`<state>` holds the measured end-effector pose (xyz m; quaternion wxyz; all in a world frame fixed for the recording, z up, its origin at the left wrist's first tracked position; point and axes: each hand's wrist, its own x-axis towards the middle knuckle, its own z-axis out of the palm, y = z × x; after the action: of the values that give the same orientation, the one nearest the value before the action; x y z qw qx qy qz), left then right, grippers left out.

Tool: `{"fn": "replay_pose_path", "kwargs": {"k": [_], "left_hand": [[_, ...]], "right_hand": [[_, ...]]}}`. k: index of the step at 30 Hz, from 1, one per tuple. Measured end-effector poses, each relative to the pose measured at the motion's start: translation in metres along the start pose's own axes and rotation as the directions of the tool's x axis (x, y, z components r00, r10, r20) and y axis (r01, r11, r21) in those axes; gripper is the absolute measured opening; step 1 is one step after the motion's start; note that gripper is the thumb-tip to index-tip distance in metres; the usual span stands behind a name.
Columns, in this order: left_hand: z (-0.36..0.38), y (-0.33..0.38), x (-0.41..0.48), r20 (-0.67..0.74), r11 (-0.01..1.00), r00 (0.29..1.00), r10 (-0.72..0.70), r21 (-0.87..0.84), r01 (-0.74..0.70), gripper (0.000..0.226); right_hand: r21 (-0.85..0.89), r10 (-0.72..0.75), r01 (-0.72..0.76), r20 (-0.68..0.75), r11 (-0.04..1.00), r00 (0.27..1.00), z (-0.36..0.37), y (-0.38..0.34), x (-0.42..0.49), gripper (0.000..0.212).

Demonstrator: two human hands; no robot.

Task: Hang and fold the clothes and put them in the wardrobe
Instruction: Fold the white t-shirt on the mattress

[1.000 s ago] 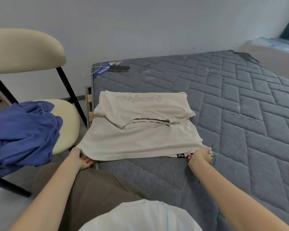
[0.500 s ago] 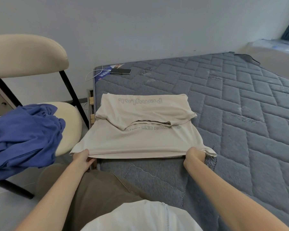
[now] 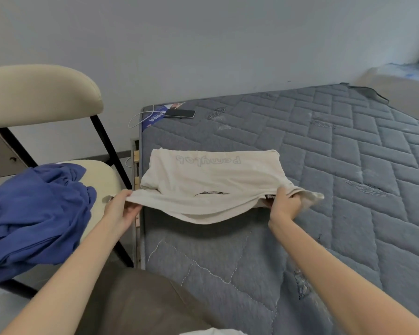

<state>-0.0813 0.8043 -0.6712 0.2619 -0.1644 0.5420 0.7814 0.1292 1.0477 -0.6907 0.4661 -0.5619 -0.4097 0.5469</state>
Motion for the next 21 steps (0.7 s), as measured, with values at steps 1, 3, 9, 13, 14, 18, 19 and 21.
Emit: {"fn": "replay_pose_path", "kwargs": {"k": [1,3,9,13,14,18,19,21], "left_hand": [[0.009,0.007,0.004,0.009,1.000,1.000,0.000,-0.018,0.000,0.018],[0.028,0.022,0.014,0.030,0.999,0.999,-0.015,-0.052,0.016,0.017],[0.073,0.049,0.063,0.035,0.995,0.995,-0.088,0.044,0.087,0.018],[0.102,0.055,0.100,0.025,0.987,0.987,-0.161,0.024,0.160,0.019],[0.109,0.056,0.110,0.020,0.984,0.984,-0.176,0.019,0.175,0.018],[0.135,0.061,0.147,0.010,0.979,0.980,-0.199,-0.031,0.200,0.018],[0.139,0.060,0.157,0.017,0.981,0.981,-0.194,-0.018,0.194,0.022],[0.146,0.056,0.173,0.080,0.982,0.982,-0.172,0.087,0.165,0.038]], "right_hand": [[0.010,0.012,-0.013,0.018,1.000,1.000,0.009,-0.007,0.007,0.024],[0.040,0.079,-0.080,0.036,0.996,0.996,0.030,-0.017,0.027,0.019],[0.032,0.208,-0.209,0.024,0.977,0.978,0.079,-0.039,0.081,0.014],[0.020,0.242,-0.242,0.022,0.970,0.970,0.106,-0.039,0.114,0.021],[0.009,0.247,-0.247,0.026,0.969,0.969,0.113,-0.038,0.123,0.020],[-0.025,0.234,-0.233,0.057,0.972,0.970,0.138,-0.036,0.152,0.005],[-0.038,0.220,-0.218,0.070,0.975,0.973,0.143,-0.034,0.158,0.009],[-0.085,0.179,-0.168,0.141,0.982,0.974,0.152,-0.031,0.167,0.016]]}}
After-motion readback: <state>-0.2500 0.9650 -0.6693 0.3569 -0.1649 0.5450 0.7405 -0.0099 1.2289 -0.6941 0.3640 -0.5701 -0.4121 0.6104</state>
